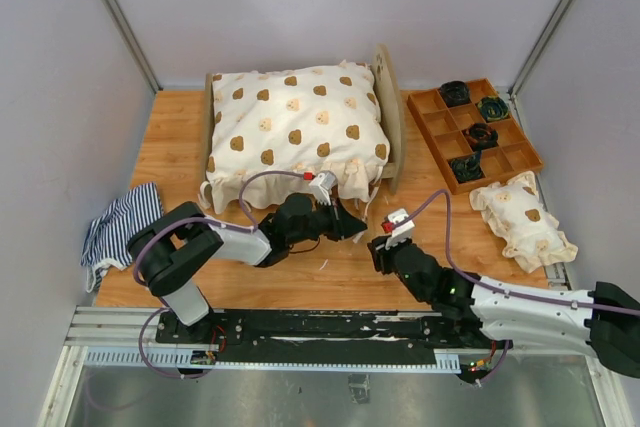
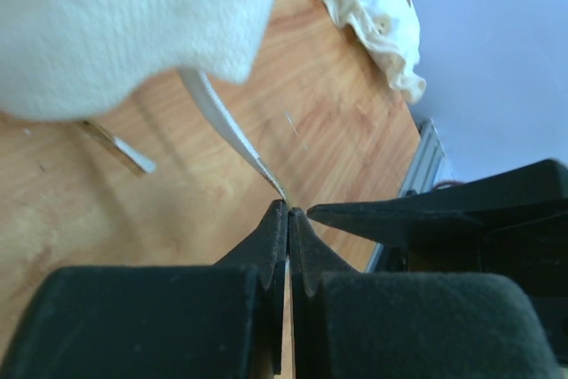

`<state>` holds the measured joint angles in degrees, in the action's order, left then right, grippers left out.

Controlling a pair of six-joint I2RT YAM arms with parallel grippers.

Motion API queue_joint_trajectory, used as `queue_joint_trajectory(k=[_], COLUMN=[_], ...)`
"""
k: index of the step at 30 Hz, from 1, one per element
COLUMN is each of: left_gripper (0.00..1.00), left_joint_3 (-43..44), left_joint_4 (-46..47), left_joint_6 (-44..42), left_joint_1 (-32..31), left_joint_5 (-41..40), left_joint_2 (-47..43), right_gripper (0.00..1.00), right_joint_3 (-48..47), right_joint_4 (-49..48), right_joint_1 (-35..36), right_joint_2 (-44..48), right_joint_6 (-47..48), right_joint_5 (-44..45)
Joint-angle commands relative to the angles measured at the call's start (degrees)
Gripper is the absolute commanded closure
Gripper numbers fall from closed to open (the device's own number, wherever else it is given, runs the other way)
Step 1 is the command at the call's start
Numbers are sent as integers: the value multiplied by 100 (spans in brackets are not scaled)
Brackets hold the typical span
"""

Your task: Set up the pet bed

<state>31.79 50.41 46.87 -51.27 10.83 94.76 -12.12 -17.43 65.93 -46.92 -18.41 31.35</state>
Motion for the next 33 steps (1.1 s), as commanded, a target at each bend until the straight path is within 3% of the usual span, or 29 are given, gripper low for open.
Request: queue_joint_trajectory(k=[1, 7, 12, 21, 24, 29, 33], left_gripper=[100, 100, 100, 100, 100, 100, 100], left_joint_3=[319, 455, 536, 608, 595, 601, 618], left_joint_4=[-281, -372, -391, -453, -453, -453, -469], left_joint_6=[-380, -358, -321, -311, -306, -295, -309], left_joint_1=[135, 269, 359, 442, 451, 484, 507], left_joint_5=[-375, -566, -635, -644, -689, -673, -700], left_joint_2=[-153, -77, 54, 159, 170, 205, 197], right_gripper=[61, 60, 57, 58, 67, 98, 100], right_joint_3=[-24, -195, -694, -1051, -1128, -1177, -1043], right_joint_4=[20, -1368, -1897, -2172, -2166, -2191, -2323], right_joint_1=[-291, -1290, -1442, -1443, -1458, -1467, -1477], right_joint_2=[-438, -1677, -2975, -4158, -4368, -4482, -4271], right_joint_6=[-197, 156, 237, 195, 172, 285, 354], right_joint_5=[664, -458, -1108, -639, -184, -32, -187])
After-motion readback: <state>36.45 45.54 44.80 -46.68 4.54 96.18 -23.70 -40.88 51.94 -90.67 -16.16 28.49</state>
